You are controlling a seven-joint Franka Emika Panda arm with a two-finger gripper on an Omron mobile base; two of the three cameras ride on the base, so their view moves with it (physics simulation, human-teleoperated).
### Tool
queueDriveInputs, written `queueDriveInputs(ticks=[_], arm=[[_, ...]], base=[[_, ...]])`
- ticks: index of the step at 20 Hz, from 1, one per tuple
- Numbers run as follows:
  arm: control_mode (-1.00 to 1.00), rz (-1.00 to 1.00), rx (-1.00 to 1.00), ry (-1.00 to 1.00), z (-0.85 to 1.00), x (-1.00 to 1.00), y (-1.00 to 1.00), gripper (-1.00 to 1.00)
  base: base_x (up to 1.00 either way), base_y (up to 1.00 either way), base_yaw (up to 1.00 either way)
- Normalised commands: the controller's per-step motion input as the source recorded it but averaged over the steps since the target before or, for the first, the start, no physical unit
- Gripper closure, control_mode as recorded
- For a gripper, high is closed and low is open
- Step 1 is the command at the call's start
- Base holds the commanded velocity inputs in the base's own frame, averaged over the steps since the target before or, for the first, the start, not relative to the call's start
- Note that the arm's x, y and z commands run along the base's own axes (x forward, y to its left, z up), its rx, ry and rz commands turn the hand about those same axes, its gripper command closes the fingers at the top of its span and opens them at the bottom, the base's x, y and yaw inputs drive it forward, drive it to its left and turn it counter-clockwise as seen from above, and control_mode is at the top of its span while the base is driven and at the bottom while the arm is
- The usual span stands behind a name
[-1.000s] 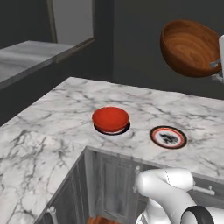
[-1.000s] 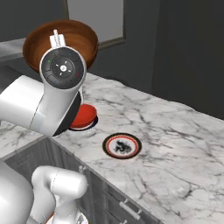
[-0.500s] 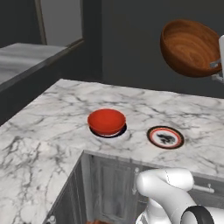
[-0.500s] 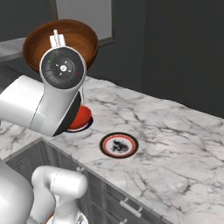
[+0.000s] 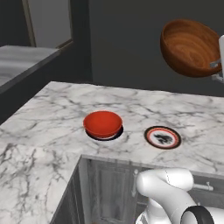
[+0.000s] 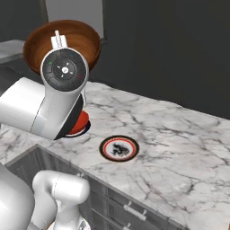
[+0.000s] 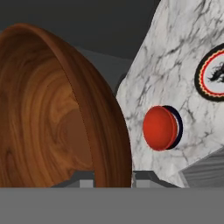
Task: Move the bowls from the cabinet to the plates on the dining table.
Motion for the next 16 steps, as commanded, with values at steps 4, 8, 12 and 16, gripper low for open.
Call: queueDriveInputs(ticks=[4,8,12,16], arm=[[1.0,0.0,0.0,0.0,0.0,0.0,0.0,1.0],[-1.0,-0.12,-0.01,0.0,-0.2,0.0,0.0,1.0],[-1.0,-0.23,-0.05,0.04,-0.39,0.0,0.0,1.0],[-1.0,-0.16,-0.04,0.07,-0.5,0.07,0.0,1.0]], base=[[0.0,0.0,-0.25],[0.0,0.0,-0.12],[0.0,0.0,0.0],[0.0,0.0,0.0]])
